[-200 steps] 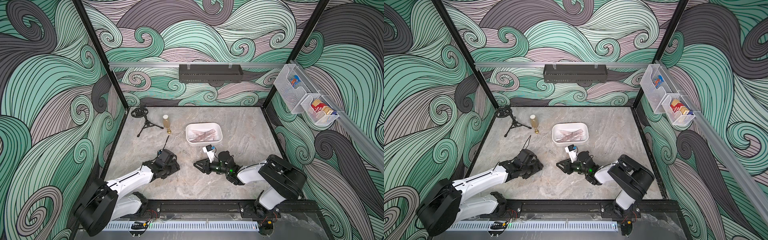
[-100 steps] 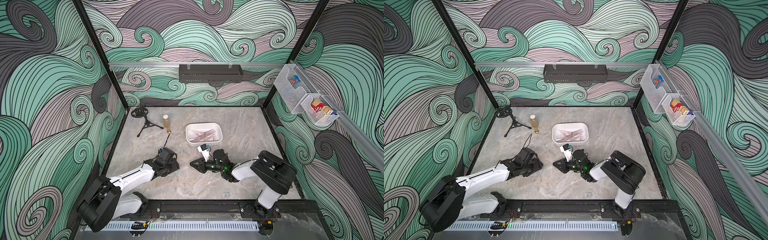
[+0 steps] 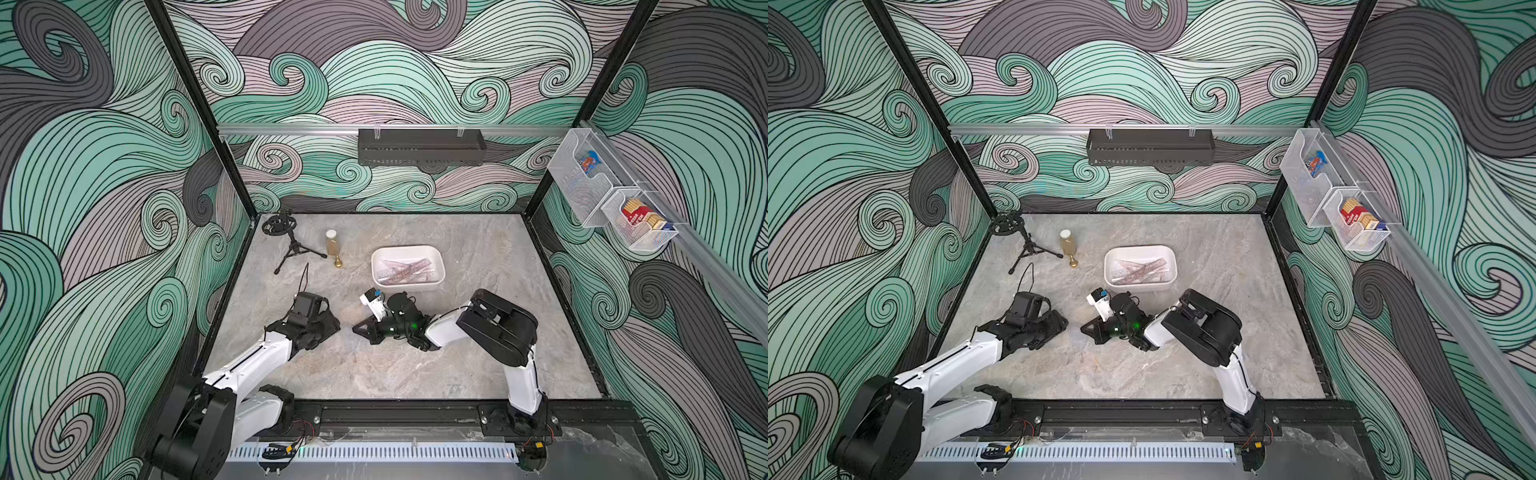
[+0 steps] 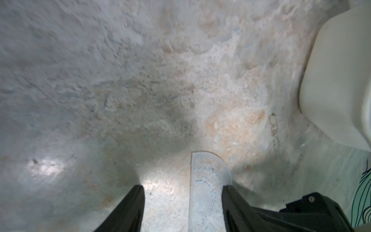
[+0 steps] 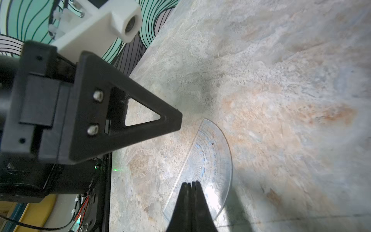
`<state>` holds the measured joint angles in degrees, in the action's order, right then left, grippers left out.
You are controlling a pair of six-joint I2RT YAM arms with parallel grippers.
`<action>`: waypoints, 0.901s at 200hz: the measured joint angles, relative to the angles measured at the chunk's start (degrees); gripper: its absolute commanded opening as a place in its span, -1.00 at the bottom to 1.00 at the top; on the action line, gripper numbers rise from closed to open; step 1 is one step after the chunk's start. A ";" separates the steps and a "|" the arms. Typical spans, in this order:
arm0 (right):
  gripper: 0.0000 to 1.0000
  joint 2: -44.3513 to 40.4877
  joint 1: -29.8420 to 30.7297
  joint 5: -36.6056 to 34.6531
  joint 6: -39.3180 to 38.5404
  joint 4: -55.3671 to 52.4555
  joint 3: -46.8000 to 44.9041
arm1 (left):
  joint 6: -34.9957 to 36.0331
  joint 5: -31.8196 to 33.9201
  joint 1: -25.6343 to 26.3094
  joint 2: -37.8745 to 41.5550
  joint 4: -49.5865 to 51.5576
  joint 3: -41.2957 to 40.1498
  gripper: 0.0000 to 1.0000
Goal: Put the scattered rulers into the storage box
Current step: Pick up the ruler from the center of the board.
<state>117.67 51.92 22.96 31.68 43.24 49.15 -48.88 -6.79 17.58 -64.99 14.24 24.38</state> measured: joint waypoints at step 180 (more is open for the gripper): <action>-1.00 1.90 0.13 -1.49 -1.01 -1.86 1.14 | 2.80 -8.94 -1.03 -3.91 -7.54 -0.48 0.36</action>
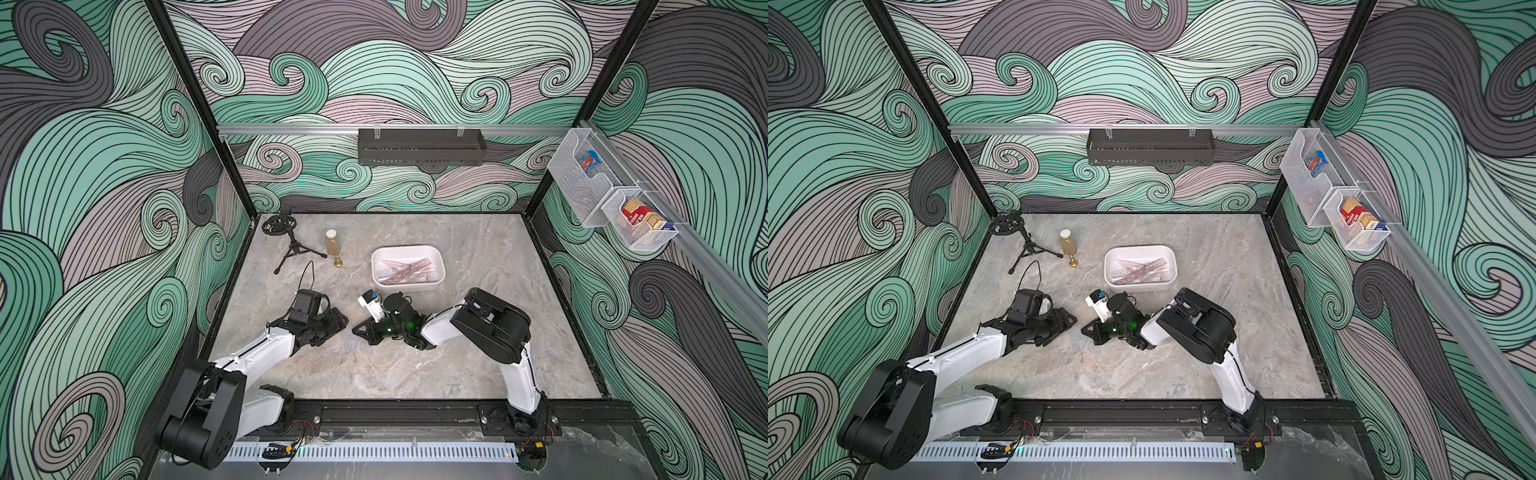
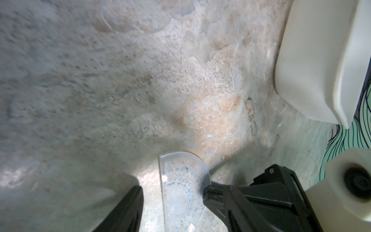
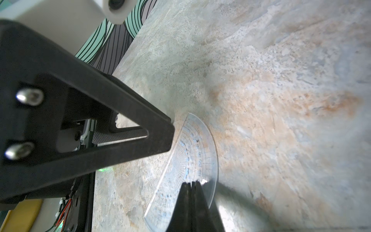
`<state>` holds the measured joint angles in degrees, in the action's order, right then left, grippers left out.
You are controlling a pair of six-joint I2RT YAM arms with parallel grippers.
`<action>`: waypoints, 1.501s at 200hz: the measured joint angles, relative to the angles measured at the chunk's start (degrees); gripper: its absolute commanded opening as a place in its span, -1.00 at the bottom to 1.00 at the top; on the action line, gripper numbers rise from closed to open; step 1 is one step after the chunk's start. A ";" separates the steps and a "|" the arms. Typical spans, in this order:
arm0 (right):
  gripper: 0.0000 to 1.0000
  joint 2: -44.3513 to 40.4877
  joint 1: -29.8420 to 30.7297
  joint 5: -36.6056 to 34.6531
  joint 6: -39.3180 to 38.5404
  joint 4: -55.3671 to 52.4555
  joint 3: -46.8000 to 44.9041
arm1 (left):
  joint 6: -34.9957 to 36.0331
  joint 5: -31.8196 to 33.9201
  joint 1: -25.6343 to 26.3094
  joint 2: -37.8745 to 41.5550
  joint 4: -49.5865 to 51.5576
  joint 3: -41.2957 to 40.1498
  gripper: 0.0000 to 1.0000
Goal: Put the scattered rulers into the storage box
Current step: Pick up the ruler from the center of the board.
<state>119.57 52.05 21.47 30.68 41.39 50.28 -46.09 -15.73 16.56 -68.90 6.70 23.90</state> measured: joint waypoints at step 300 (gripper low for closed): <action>-1.00 -0.85 -0.04 -0.39 -0.55 3.48 -3.45 | -1.05 -0.61 0.00 1.38 -2.51 -1.97 0.39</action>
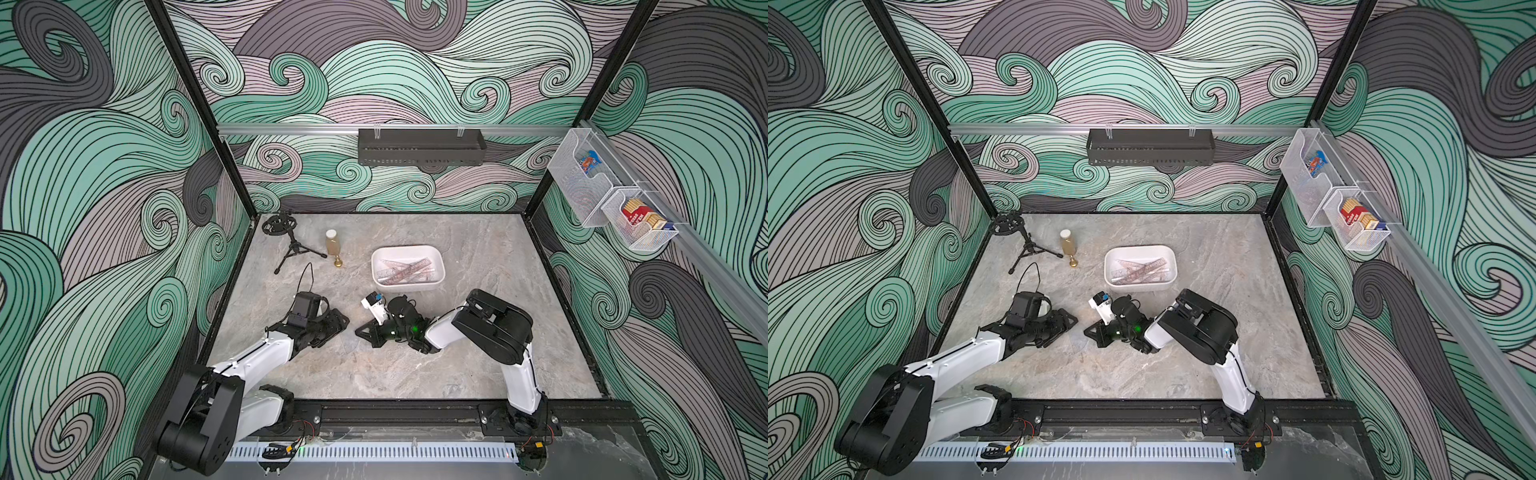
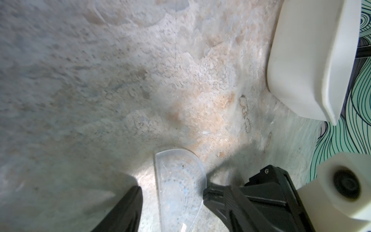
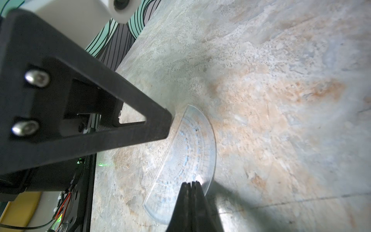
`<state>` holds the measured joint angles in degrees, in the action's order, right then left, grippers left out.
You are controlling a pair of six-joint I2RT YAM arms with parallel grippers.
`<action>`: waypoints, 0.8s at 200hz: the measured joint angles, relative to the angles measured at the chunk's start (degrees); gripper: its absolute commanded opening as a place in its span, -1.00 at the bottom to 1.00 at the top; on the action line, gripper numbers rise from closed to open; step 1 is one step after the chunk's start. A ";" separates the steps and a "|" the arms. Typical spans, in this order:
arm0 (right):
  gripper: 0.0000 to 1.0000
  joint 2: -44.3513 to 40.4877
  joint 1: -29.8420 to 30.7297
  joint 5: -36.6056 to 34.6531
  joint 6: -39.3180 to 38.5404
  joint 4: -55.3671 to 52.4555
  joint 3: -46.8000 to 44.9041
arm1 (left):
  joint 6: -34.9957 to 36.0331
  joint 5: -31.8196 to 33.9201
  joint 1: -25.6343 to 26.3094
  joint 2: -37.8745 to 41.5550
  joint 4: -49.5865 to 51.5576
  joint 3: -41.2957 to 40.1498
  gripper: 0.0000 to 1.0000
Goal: Put the scattered rulers into the storage box
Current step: Pick up the ruler from the center of the board.
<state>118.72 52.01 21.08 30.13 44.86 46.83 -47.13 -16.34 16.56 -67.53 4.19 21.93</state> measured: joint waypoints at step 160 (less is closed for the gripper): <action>-1.00 -0.17 -0.07 -0.46 -0.79 -0.09 -0.31 | -3.74 -4.52 5.40 -3.41 -13.68 -4.50 -0.23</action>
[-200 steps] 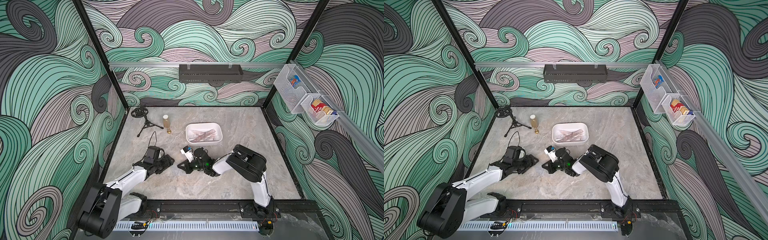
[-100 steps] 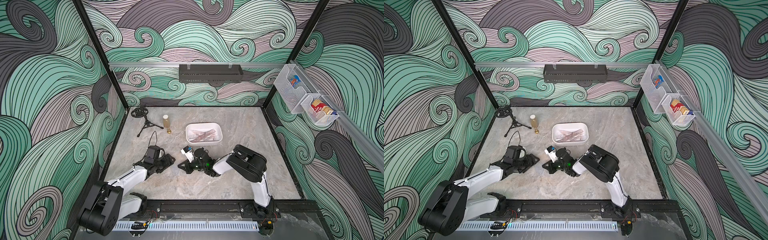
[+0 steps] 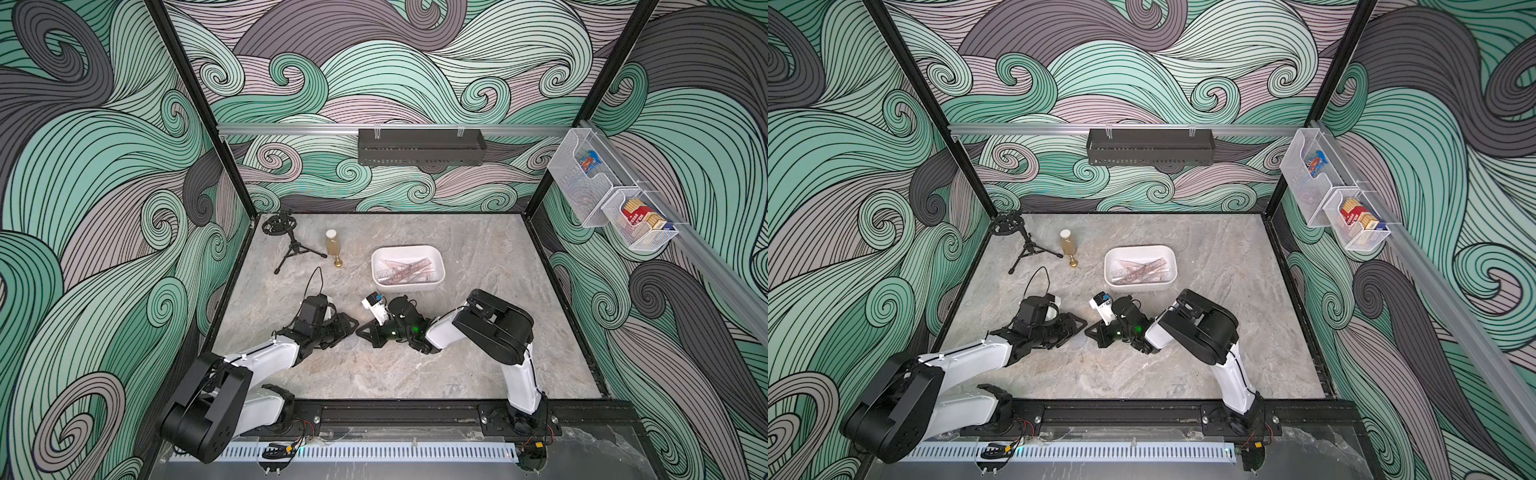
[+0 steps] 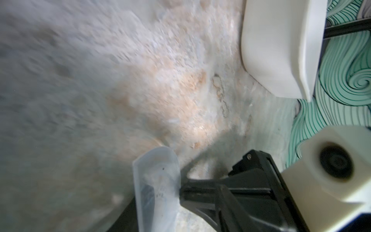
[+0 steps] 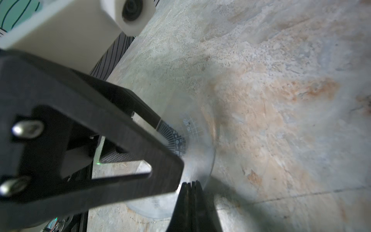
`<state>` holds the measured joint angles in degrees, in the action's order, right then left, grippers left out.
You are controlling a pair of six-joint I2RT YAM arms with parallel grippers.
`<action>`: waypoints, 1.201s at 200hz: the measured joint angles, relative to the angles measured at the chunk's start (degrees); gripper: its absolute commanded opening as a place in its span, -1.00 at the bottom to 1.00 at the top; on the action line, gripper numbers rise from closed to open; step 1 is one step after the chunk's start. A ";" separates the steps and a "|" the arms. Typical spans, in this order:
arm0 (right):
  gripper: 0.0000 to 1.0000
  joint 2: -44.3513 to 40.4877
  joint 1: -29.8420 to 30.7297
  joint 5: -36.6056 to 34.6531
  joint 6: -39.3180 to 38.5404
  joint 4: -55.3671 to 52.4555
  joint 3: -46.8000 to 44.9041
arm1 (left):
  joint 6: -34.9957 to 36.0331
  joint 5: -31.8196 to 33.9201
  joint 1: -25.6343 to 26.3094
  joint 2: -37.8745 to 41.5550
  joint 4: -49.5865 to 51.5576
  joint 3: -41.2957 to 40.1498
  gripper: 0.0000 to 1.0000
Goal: Put the scattered rulers into the storage box
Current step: Pick up the ruler from the center of the board.
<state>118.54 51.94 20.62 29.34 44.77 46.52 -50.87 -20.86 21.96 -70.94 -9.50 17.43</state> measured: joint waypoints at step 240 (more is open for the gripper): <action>-0.49 -21.97 -17.59 32.52 20.90 10.78 -8.02 | -0.39 -32.70 0.31 0.96 -19.98 9.68 -1.00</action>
<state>96.57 34.35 53.15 50.24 55.55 38.50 -51.27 -53.56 22.26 -69.97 -29.47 27.11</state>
